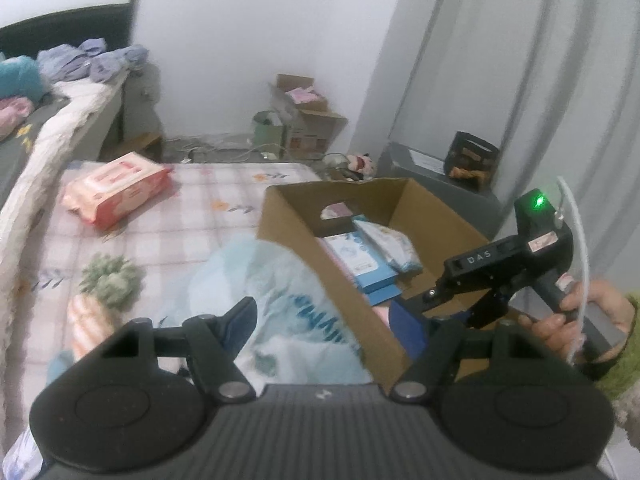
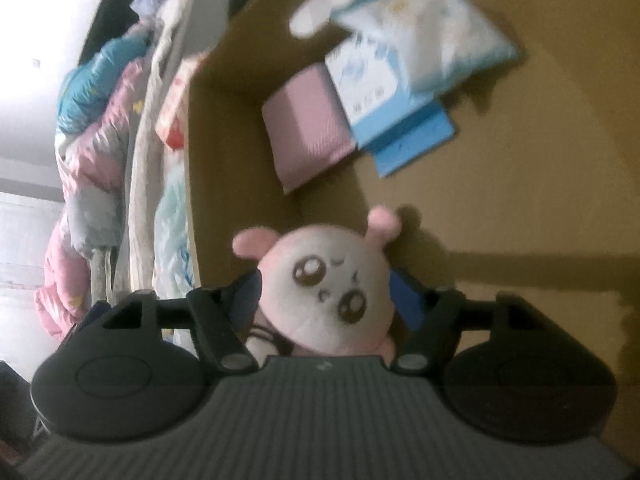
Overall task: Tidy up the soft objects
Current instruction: 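Lift the pink bunny with the right gripper and carry it over the box, then lower the bunny into the box and open the right gripper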
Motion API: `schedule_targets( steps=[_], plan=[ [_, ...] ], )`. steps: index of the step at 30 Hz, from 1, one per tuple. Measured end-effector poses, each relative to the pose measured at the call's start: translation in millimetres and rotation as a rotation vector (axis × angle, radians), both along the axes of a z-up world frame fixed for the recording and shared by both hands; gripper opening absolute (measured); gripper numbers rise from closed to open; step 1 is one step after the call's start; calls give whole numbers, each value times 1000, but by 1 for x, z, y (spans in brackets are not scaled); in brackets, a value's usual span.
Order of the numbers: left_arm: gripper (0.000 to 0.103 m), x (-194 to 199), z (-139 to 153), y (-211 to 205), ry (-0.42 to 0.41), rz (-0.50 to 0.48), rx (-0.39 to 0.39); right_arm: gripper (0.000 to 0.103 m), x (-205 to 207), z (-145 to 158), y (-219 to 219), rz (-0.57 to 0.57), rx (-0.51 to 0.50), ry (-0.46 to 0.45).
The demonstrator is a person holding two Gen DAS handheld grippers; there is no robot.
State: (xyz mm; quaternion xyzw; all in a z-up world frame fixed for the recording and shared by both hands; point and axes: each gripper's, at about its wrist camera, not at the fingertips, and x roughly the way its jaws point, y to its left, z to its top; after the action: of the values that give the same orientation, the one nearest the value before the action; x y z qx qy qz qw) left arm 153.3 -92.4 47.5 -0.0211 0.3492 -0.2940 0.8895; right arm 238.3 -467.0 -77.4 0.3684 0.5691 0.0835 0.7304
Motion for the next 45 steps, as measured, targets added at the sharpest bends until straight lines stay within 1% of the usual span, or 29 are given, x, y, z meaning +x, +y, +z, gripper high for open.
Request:
schedule_targets(
  steps=[3,4,5,8,12,15,19,20,23,25,30,33,37,41,45],
  plan=[
    [74,-6,-3,15,3,29,-5,74,7,-11,11,6,-14,50],
    [74,-8,-3,20,4,36,-6,79,9,-14,13,2,-4,62],
    [74,-9,-4,24,7,46,-7,79,11,-16,16,0,-7,64],
    [74,-10,-7,36,14,69,-10,79,14,-13,17,6,-21,54],
    [74,-11,-14,47,30,89,-12,75,11,-14,14,13,-14,38],
    [74,-10,-17,52,41,98,-14,75,7,-17,9,-8,19,45],
    [74,-9,-18,54,50,100,-23,78,4,-27,-6,-81,127,95],
    [74,-8,-18,53,50,100,-24,78,4,-28,-7,-84,137,100],
    [74,-8,-19,52,50,100,-24,78,5,-27,-2,-56,114,104],
    [74,-8,-19,52,50,99,-25,78,6,-24,5,-28,83,85],
    [74,-7,-21,50,58,103,-23,70,4,-12,14,33,-6,3],
    [74,-6,-22,49,65,109,-20,69,1,5,25,110,-107,-80],
    [74,-6,-25,49,73,119,-19,68,3,27,46,235,-300,-207],
    [74,-6,-25,49,75,126,-13,68,13,37,65,343,-461,-297],
    [74,-6,-25,50,79,138,-7,69,24,38,80,468,-584,-380]
  ],
)
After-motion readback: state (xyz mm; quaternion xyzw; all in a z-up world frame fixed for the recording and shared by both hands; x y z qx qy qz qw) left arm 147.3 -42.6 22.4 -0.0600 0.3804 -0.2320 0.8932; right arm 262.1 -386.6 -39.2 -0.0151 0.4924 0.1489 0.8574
